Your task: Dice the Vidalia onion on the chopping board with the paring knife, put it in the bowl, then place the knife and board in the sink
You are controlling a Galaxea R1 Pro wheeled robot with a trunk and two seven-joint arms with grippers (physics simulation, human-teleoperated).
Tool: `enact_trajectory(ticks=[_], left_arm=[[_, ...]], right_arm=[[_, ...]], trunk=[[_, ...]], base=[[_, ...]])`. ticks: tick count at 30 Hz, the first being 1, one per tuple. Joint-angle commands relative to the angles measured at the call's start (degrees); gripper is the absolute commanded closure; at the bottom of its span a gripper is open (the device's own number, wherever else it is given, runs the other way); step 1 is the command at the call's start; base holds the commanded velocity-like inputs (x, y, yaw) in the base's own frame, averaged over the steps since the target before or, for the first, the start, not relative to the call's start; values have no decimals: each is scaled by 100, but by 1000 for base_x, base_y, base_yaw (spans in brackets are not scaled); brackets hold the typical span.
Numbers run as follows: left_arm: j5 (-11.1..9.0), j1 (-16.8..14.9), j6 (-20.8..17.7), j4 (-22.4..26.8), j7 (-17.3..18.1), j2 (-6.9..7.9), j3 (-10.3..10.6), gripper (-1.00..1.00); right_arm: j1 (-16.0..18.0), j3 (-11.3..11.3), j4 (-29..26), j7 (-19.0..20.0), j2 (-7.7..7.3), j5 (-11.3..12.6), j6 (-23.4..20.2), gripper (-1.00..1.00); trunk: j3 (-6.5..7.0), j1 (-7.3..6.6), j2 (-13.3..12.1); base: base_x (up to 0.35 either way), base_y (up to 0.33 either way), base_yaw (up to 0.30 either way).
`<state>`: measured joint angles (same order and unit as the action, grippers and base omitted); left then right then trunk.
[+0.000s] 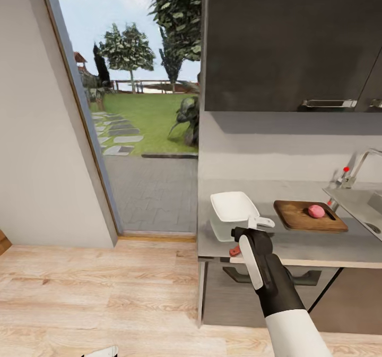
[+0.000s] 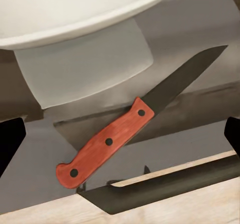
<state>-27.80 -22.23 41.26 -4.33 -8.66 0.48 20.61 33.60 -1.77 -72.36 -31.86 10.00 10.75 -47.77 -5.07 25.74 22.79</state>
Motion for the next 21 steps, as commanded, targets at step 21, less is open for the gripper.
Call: enact_trajectory(ticks=[21], left_arm=[[-7, -8, 17, -24, -31, -4, 48, -100]], right_arm=[[2, 9, 334, -42, 0, 61, 326, -100]], trunk=[[-13, 4, 13]], base=[[30, 3, 0]])
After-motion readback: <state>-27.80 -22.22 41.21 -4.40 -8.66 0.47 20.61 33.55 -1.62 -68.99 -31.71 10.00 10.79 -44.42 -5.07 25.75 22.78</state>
